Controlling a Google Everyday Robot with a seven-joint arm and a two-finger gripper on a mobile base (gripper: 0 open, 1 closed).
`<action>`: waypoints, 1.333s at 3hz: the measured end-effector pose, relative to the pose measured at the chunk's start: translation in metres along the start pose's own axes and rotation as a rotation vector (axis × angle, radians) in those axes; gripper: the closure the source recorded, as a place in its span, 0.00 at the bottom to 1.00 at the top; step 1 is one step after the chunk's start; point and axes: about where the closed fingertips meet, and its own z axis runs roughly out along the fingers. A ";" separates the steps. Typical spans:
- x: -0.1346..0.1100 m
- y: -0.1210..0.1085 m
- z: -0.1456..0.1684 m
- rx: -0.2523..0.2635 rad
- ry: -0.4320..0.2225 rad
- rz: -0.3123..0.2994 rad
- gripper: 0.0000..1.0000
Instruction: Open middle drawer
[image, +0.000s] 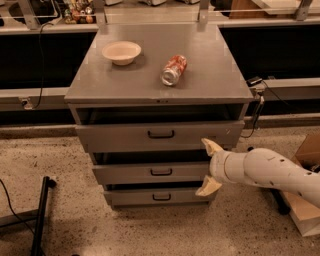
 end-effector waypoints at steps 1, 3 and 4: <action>0.015 0.022 0.031 -0.062 0.006 -0.068 0.00; 0.043 0.059 0.084 -0.135 -0.076 -0.163 0.00; 0.044 0.061 0.087 -0.138 -0.079 -0.167 0.00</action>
Offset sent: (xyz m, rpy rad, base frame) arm -0.0023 0.0147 -0.1462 -0.0476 0.0186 0.3232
